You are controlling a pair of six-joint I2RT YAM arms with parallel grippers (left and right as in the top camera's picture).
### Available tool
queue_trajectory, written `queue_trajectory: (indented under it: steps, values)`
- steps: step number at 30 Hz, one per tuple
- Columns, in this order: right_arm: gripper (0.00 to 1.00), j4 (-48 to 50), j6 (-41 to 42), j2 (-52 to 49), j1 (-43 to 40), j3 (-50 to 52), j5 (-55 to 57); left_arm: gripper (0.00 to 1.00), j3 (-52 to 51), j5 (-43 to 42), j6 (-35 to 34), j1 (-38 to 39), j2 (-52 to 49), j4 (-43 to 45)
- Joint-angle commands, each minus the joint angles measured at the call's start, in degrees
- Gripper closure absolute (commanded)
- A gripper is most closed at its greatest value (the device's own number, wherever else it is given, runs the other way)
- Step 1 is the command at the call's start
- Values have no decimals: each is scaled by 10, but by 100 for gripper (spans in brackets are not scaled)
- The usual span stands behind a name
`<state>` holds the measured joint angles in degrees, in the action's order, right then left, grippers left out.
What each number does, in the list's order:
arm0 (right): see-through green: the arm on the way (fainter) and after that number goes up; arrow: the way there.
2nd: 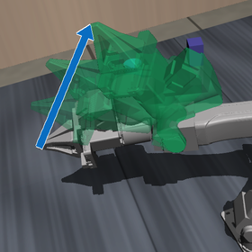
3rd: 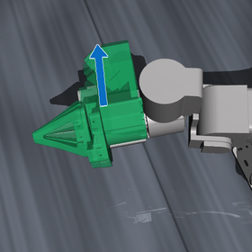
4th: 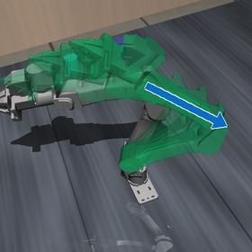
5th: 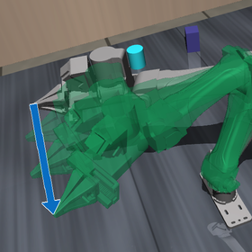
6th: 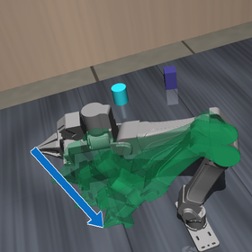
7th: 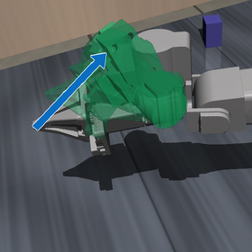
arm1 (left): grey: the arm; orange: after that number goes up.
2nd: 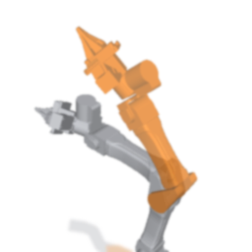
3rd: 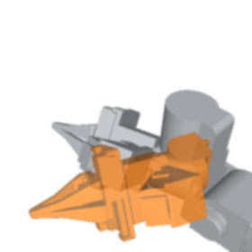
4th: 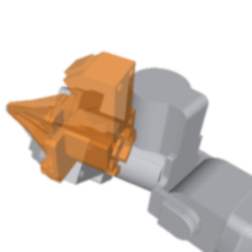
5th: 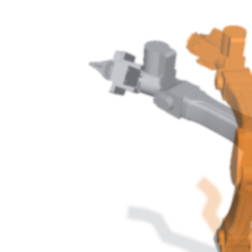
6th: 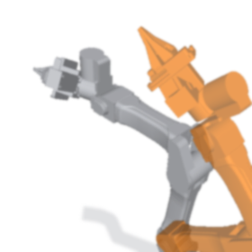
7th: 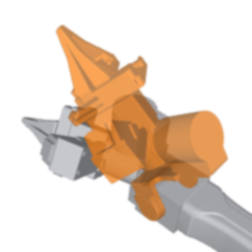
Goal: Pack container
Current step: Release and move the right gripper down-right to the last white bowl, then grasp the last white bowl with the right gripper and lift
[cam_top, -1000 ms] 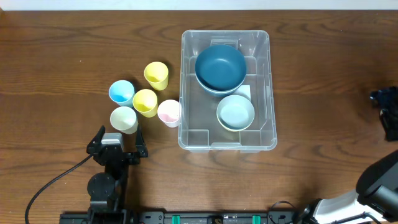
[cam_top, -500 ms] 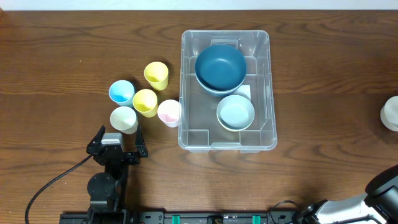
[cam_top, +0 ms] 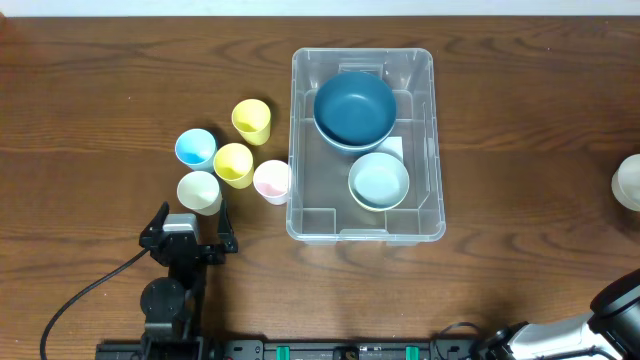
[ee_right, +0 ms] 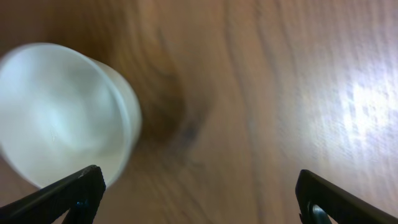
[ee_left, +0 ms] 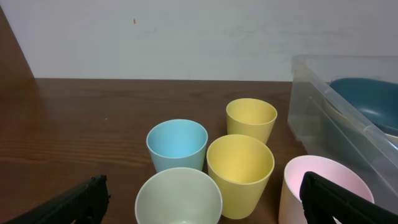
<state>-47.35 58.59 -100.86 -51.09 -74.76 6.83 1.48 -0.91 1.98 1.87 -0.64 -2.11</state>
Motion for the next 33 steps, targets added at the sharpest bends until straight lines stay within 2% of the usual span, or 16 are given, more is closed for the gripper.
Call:
queue_trajectory:
  steps: [1, 19, 33]
  values:
    - [1, 22, -16, 3, 5, 3, 3, 2, -12, 0, 8, -2, 0, -19]
    - [1, 30, -45, -122, 11, -56, -2, 2, -12, 0, 8, -2, 0, -19]
    - [1, 21, -43, -142, 8, -66, 17, 2, -12, 0, 8, -2, 0, -19]
